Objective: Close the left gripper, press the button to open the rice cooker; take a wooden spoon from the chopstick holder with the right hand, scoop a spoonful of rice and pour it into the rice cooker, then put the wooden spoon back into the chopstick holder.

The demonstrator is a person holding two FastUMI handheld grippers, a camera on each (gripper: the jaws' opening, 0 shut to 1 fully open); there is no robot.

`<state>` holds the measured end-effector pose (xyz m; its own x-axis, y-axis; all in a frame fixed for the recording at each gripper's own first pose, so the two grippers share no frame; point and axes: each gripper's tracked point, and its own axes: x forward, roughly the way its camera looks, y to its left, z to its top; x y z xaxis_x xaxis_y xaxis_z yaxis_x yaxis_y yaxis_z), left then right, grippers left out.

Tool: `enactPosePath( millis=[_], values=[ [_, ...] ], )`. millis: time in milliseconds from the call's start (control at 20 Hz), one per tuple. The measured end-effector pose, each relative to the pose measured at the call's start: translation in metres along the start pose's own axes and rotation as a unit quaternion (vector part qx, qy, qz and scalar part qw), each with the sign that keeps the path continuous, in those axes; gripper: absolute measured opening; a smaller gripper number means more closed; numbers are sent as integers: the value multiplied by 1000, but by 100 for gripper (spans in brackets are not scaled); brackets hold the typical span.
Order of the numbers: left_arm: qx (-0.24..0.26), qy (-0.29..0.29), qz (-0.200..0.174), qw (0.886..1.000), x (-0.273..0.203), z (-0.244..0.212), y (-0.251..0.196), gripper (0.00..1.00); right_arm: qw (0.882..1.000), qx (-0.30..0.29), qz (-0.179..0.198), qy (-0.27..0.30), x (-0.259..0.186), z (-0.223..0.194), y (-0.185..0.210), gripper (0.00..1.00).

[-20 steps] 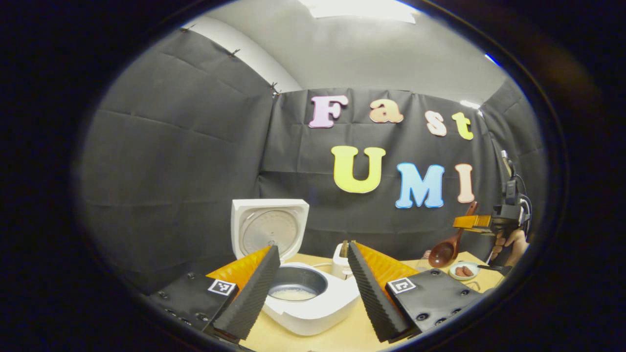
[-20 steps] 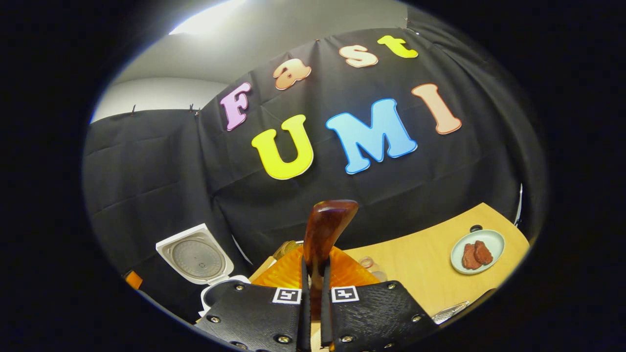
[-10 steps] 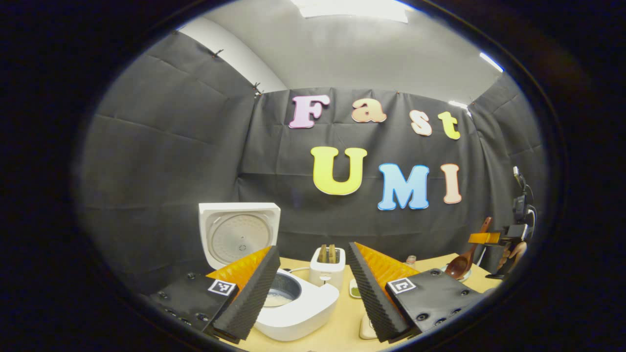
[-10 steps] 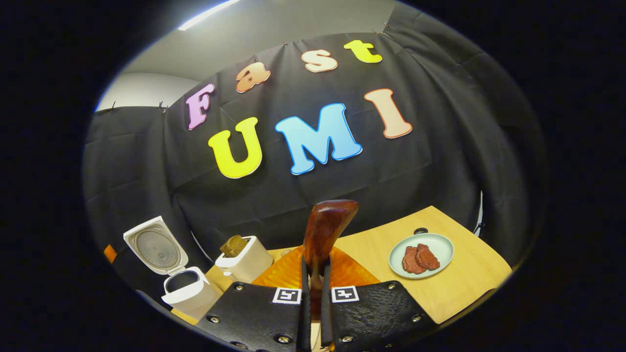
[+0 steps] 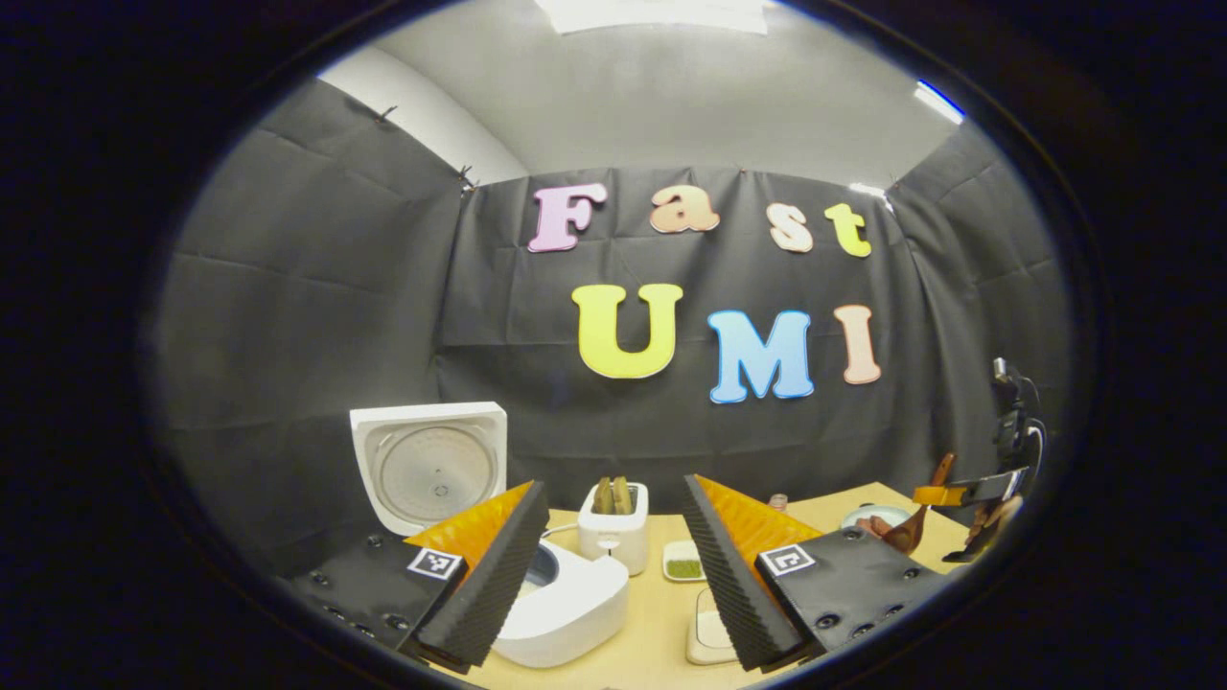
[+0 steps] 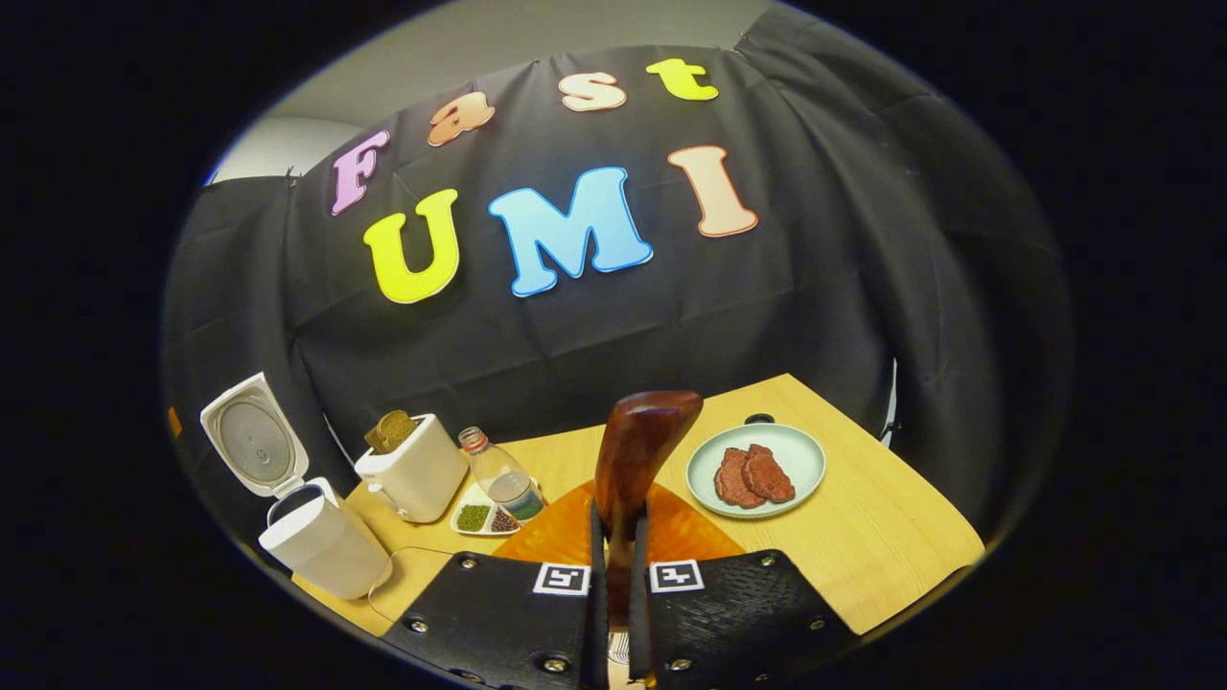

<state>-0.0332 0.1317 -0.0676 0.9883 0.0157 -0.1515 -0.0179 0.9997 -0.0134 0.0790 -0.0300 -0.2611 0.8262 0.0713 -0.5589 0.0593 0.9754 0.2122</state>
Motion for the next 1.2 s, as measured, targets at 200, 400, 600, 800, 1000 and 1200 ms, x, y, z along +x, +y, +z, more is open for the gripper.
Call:
enactPosePath(
  millis=[200, 400, 600, 800, 1000, 1200],
  values=[
    [6, 0, 0, 1000, -2, 2, -6, 99, 1000, 0, -11, 16, -3, -21, -13, 9],
    [12, -2, 3, 1000, -7, 7, -10, 99, 999, 20, -14, 40, -2, -45, -21, 10],
    [18, -5, 7, 1000, -9, 8, -12, 99, 997, 46, -9, 66, -3, -67, -23, 11],
    [16, -8, 5, 1000, -8, 11, -13, 99, 997, 29, -15, 70, -9, -76, -28, 18],
    [10, -17, 9, 1000, -4, 14, -13, 99, 998, -38, -49, 28, -23, -54, -43, 92],
    [13, -23, 32, 999, 20, 20, 10, 99, 991, -87, -99, -37, -42, -9, -60, 100]
  ],
)
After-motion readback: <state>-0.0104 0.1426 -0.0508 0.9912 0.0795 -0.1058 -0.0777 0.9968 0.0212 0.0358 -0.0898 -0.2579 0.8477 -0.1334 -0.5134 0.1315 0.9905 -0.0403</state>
